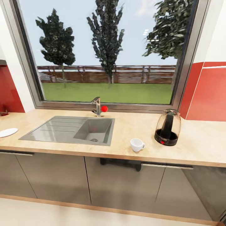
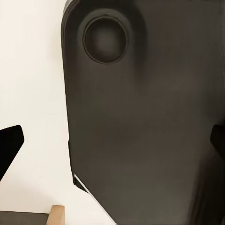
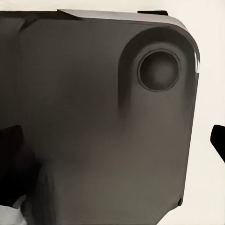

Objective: Set up a coffee station on the kitchen countertop: keep the coffee maker on the countertop, move the bottle of coffee from the kitchen shelf to the counter next to the coffee maker, place a paper coffee filter on top of the coffee maker, put the saucer next to the coffee maker with the coffee cup on the saucer, and place the electric kettle next to the coffee maker.

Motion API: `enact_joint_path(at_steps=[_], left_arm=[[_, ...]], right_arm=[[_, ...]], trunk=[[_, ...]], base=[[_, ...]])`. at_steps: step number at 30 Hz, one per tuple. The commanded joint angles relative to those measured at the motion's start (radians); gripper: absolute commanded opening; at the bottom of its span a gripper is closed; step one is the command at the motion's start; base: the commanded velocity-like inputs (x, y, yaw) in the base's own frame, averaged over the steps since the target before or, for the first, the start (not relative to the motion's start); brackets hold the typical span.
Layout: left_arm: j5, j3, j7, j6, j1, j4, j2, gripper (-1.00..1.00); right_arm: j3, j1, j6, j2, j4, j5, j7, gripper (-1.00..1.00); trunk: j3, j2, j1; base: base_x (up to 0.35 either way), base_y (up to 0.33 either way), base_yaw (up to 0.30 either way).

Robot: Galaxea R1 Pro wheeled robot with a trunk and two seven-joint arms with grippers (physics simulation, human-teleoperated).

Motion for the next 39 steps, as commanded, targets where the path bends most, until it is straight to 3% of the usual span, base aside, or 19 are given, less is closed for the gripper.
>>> enact_joint_path(at_steps=[1, 6, 7, 8, 13, 23, 29, 35, 36, 39], left_arm=[[0.002, 0.001, 0.001, 0.0, -0.003, -0.001, -0.001, 1.0], [0.005, 0.002, 0.0, -0.019, -0.009, -0.002, -0.008, 1.0], [0.006, 0.003, 0.0, -0.049, -0.009, -0.001, -0.008, 1.0], [0.005, 0.004, -0.001, -0.082, -0.009, -0.001, -0.009, 1.0], [0.008, 0.01, -0.001, -0.17, -0.007, 0.0, -0.01, 1.0], [0.008, 0.004, -0.001, -0.188, -0.01, -0.009, -0.01, 1.0], [0.01, 0.006, -0.001, -0.19, -0.01, -0.051, -0.01, 1.0], [0.011, 0.007, -0.001, -0.189, -0.01, -0.13, -0.015, 1.0], [0.012, 0.006, 0.0, -0.185, -0.01, -0.253, -0.023, 1.0], [0.012, 0.006, 0.0, -0.184, -0.011, -0.323, -0.024, 1.0]], right_arm=[[-0.001, 0.0, 0.001, 0.001, -0.008, -0.001, 0.002, 1.0], [-0.002, 0.0, -0.007, 0.002, -0.036, -0.002, 0.005, 1.0], [-0.003, 0.0, -0.024, 0.002, -0.116, -0.002, 0.004, 1.0], [-0.004, 0.0, -0.058, 0.001, -0.137, -0.001, 0.004, 1.0], [-0.006, -0.001, -0.127, -0.001, -0.163, -0.001, 0.004, 1.0], [-0.005, -0.001, -0.138, -0.005, -0.167, 0.002, 0.005, 1.0], [-0.005, -0.001, -0.139, -0.006, -0.167, 0.003, 0.003, 1.0], [-0.005, -0.001, -0.139, -0.007, -0.167, 0.004, 0.0, 1.0], [-0.005, -0.001, -0.139, -0.008, -0.168, 0.004, 0.0, 1.0], [-0.005, -0.001, -0.141, -0.008, -0.168, 0.004, -0.001, 1.0]], trunk=[[-0.001, 0.0, 0.0], [-0.001, 0.0, 0.0], [-0.001, 0.0, 0.0], [-0.001, 0.0, 0.0], [-0.001, 0.0, 0.0], [-0.006, 0.0, 0.0], [-0.012, 0.0, 0.0], [-0.018, 0.0, 0.0], [-0.02, 0.0, 0.0], [-0.023, 0.0, 0.0]], base=[[0.0, 0.0, 0.0], [0.0, 0.0, 0.0], [0.0, 0.0, 0.0], [0.0, 0.0, 0.0], [0.0, 0.0, 0.0], [0.0, 0.007, 0.106], [0.001, 0.238, 0.182], [0.075, 0.301, 0.179], [0.083, 0.316, 0.179], [0.083, 0.321, 0.178]])
